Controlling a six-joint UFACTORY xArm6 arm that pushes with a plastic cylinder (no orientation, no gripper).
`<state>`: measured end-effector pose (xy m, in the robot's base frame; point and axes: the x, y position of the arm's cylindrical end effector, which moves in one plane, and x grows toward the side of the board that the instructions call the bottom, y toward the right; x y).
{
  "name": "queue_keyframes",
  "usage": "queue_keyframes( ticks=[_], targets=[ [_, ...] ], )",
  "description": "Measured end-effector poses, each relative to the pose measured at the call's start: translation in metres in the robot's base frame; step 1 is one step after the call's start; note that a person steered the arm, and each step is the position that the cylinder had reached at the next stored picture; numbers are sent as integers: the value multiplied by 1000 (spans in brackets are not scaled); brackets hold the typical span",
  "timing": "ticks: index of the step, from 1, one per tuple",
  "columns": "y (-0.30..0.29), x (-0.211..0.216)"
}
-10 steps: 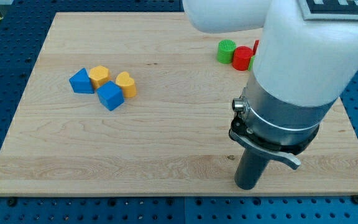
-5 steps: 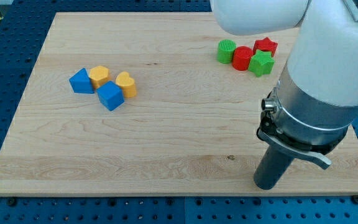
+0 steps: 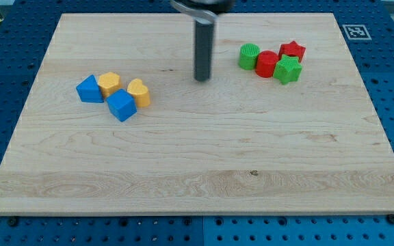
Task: Separate blue triangle and yellow hexagon
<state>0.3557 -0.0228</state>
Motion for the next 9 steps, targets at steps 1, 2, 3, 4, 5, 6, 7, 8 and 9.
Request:
queue_keyframes(
  ticks=[1, 2, 3, 4, 5, 6, 7, 8, 9],
  targets=[
    [-96, -28],
    [-197, -25],
    [-226, -8],
    [-219, -6],
    [-206, 10],
    [-204, 22],
    [-191, 31],
    [-162, 48],
    [-132, 74]
  ],
)
